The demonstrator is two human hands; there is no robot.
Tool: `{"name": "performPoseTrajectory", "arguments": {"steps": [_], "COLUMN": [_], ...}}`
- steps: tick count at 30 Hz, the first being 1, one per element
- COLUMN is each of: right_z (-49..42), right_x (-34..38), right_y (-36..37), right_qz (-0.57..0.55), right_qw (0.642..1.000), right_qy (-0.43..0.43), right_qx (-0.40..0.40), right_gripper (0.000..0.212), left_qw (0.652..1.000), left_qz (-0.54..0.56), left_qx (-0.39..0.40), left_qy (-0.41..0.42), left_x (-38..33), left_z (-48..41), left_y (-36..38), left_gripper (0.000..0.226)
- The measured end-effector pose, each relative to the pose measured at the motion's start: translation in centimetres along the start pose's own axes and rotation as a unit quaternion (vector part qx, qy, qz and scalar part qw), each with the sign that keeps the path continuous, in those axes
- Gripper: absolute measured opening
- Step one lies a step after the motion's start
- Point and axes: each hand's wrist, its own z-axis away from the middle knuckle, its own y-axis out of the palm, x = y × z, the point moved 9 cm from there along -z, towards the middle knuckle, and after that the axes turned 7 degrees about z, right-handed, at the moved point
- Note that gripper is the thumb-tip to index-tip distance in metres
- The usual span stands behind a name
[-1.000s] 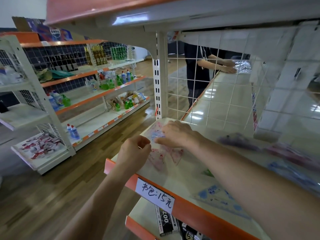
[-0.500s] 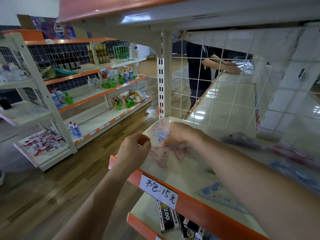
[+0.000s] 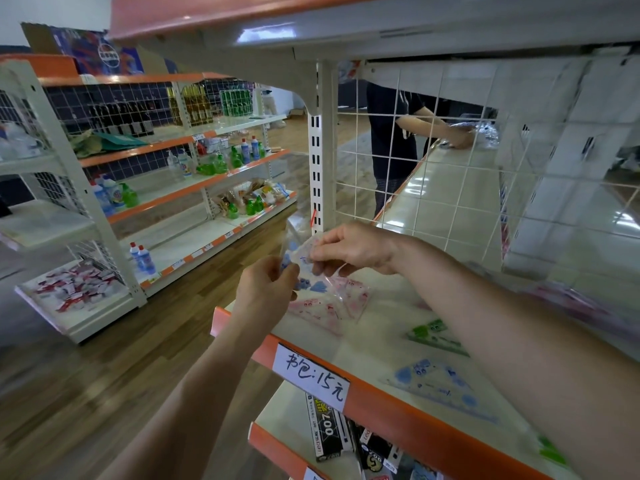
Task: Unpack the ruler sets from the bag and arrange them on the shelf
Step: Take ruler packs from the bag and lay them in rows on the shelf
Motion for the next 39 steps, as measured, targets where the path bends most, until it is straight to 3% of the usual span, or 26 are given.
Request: {"name": "performPoseTrajectory", "arguments": {"steps": [2, 4, 7, 11, 14, 16, 22, 30, 34, 39], "right_z": [-0.4, -0.8, -1.7, -2.3, -2.7, -2.9, -1.9, 3.0, 6.4, 10.5], "right_x": [-0.1, -0.8, -3.1, -4.3, -4.1, -3.8, -1.4, 0.5, -0.6, -2.3], "right_y": [-1.2, -2.5, -1.3, 0.2, -0.1, -0.2, 0.2, -4.5, -7.0, -8.6], "right_qz": [0.07, 0.21, 0.337, 0.371, 0.382, 0.401, 0.498, 0.399, 0.303, 0.262], "right_qw": [0.995, 0.968, 0.936, 0.923, 0.919, 0.911, 0.863, 0.888, 0.931, 0.945], "right_qy": [-0.003, 0.013, 0.066, 0.096, 0.084, 0.067, 0.028, -0.039, -0.027, -0.006], "right_qx": [-0.072, -0.134, -0.077, -0.029, -0.05, -0.064, -0.086, -0.226, -0.202, -0.196], "right_gripper": [0.017, 0.021, 0.038, 0.056, 0.042, 0.02, 0.033, 0.038, 0.029, 0.027], "left_qw": [1.0, 0.999, 1.0, 1.0, 1.0, 1.0, 0.999, 0.999, 0.999, 0.999], "left_qz": [0.017, 0.024, 0.009, 0.013, 0.012, 0.011, 0.011, 0.032, 0.03, 0.013], "left_qx": [-0.016, -0.023, -0.029, -0.027, -0.026, -0.026, -0.03, -0.028, -0.004, 0.038], "left_qy": [0.003, 0.0, -0.002, -0.008, -0.013, -0.014, -0.015, -0.028, -0.027, 0.013], "left_x": [-0.3, -0.2, 0.2, 0.6, 0.7, 0.7, 0.2, -1.0, -2.3, -4.2], "left_z": [0.0, 0.0, 0.0, -0.2, -0.1, 0.1, 0.3, 1.2, 1.8, 2.5], "left_y": [-0.6, -1.2, -1.9, -2.1, -2.0, -1.9, -1.9, -0.9, 1.5, 4.8], "left_gripper": [0.012, 0.016, 0.013, 0.014, 0.018, 0.02, 0.021, 0.013, 0.018, 0.017]}}
